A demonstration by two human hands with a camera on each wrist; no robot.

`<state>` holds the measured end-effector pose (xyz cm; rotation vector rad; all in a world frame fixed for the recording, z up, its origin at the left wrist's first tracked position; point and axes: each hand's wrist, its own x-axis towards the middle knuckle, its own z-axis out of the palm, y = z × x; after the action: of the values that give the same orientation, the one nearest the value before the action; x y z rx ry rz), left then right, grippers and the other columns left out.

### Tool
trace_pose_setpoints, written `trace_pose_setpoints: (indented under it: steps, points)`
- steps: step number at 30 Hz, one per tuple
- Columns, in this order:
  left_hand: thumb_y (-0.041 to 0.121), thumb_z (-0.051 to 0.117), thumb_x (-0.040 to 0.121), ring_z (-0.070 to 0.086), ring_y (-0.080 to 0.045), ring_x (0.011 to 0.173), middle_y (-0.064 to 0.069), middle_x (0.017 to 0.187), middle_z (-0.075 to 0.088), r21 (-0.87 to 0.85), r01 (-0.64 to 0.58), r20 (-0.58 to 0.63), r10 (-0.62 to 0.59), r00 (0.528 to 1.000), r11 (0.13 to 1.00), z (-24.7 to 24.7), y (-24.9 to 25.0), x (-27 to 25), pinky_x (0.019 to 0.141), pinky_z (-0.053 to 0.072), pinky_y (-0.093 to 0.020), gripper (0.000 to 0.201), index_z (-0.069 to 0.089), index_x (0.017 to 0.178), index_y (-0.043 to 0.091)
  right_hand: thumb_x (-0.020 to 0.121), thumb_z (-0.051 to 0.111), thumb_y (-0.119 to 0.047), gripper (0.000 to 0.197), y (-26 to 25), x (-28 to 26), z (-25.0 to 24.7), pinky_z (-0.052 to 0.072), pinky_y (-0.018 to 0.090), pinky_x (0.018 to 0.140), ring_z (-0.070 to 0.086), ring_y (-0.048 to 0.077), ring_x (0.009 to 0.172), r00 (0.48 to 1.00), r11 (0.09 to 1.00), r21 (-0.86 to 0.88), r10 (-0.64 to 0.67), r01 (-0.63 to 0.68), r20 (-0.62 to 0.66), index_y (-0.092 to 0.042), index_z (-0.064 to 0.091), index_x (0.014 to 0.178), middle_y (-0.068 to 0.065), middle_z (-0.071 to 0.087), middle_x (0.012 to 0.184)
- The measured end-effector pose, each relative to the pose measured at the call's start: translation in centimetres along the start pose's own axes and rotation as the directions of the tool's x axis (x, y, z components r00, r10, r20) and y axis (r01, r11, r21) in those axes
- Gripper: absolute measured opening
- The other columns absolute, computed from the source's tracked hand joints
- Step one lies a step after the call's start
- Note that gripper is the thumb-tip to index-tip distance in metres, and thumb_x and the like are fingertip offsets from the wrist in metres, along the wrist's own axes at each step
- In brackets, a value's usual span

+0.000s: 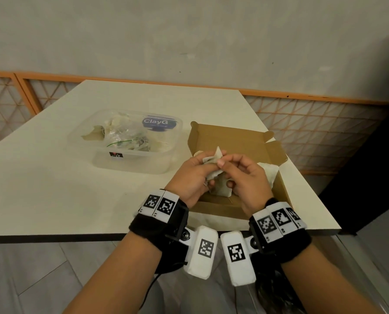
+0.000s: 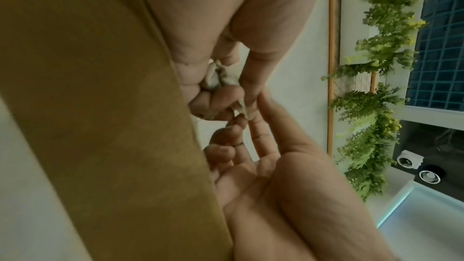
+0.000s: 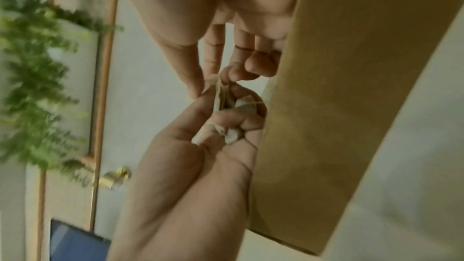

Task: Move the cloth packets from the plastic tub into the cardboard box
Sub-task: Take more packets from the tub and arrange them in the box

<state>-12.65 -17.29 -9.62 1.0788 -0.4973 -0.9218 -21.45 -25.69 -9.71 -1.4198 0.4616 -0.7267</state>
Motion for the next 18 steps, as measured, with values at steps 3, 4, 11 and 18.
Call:
trace_pose_setpoints:
  steps: [3, 4, 11, 18]
  points:
    - [0.016, 0.054, 0.093, 0.047, -0.010, 0.063, -0.005, 0.084, 0.058, -0.062, 0.041, 0.009, -0.041, 0.999, 0.997, -0.1, 0.3, 0.1, 0.047, 0.036, -0.015, 0.021, 0.061, 0.111, 0.010, 0.083, 0.062, -0.007, 0.010, -0.1, 0.3, -0.4, 0.040, 0.016, 0.049, 0.053, 0.005, 0.057, 0.999, 0.990, 0.133, 0.051, -0.048, -0.018, -0.014, 0.063, 0.077, -0.006, 0.064, 0.065]
    - [0.021, 0.053, 0.094, 0.048, -0.009, 0.062, -0.005, 0.081, 0.058, -0.086, 0.057, 0.017, -0.056, 0.998, 0.995, -0.1, 0.5, 0.1, 0.047, 0.035, -0.015, 0.021, 0.060, 0.110, 0.010, 0.085, 0.060, -0.007, 0.010, -0.2, 0.3, -0.6, 0.040, 0.015, 0.049, 0.055, 0.004, 0.057, 0.997, 0.981, 0.185, 0.071, -0.066, -0.020, -0.014, 0.062, 0.078, -0.005, 0.063, 0.063]
    - [0.017, 0.055, 0.094, 0.051, -0.007, 0.053, -0.003, 0.072, 0.057, -0.095, 0.032, -0.097, -0.041, 0.994, 0.995, 0.1, 0.2, 0.5, 0.045, 0.036, -0.015, 0.011, 0.054, 0.083, 0.016, 0.075, 0.069, -0.024, 0.013, -0.2, 0.3, -0.7, 0.044, 0.018, 0.054, 0.055, 0.007, 0.065, 0.995, 0.982, 0.162, 0.102, -0.100, -0.005, -0.018, 0.058, 0.079, -0.003, 0.062, 0.072]
    - [0.017, 0.064, 0.086, 0.054, -0.004, 0.059, 0.003, 0.076, 0.062, -0.215, 0.076, -0.046, -0.087, 0.995, 0.974, -0.2, 0.6, 0.7, 0.044, 0.041, -0.012, 0.006, 0.062, 0.091, 0.016, 0.079, 0.070, -0.014, 0.012, 0.5, 0.4, 0.0, 0.040, 0.014, 0.057, 0.051, 0.004, 0.062, 0.998, 0.995, -0.090, -0.034, 0.038, 0.051, -0.017, 0.064, 0.069, -0.008, 0.059, 0.063]
